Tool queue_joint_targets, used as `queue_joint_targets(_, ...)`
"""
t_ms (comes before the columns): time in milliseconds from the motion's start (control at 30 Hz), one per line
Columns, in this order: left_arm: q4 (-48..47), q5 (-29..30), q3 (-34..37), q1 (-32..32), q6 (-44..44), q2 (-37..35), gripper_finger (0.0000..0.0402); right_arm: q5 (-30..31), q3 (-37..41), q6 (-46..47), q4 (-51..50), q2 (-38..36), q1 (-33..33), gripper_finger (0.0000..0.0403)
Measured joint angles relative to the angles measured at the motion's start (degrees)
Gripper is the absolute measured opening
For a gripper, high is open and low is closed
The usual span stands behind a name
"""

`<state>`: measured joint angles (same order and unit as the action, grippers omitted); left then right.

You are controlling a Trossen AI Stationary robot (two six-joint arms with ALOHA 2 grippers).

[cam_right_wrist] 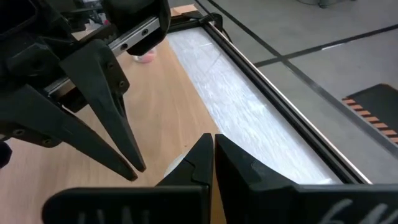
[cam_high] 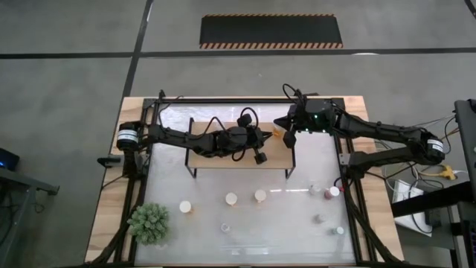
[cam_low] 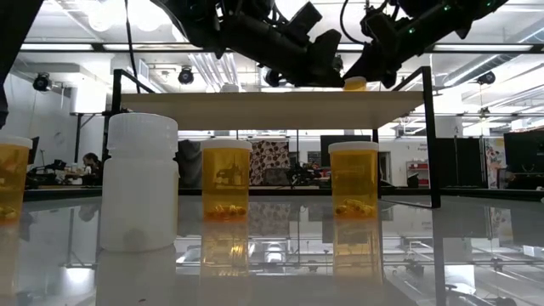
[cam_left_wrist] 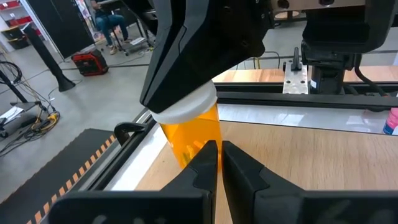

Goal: Pick and place medicine bottles onto shelf by color
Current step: Put the orange pill bottle on the shelf

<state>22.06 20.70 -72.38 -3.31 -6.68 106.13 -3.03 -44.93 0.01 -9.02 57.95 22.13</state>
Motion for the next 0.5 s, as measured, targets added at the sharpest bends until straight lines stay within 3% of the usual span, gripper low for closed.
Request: queue_joint_targets(500,0.0,0.0,0.0,0.0,-0.2,0.0,0.0005,0.0,1.4,-1.5,1.0,2.1,-0.5,0.0008)
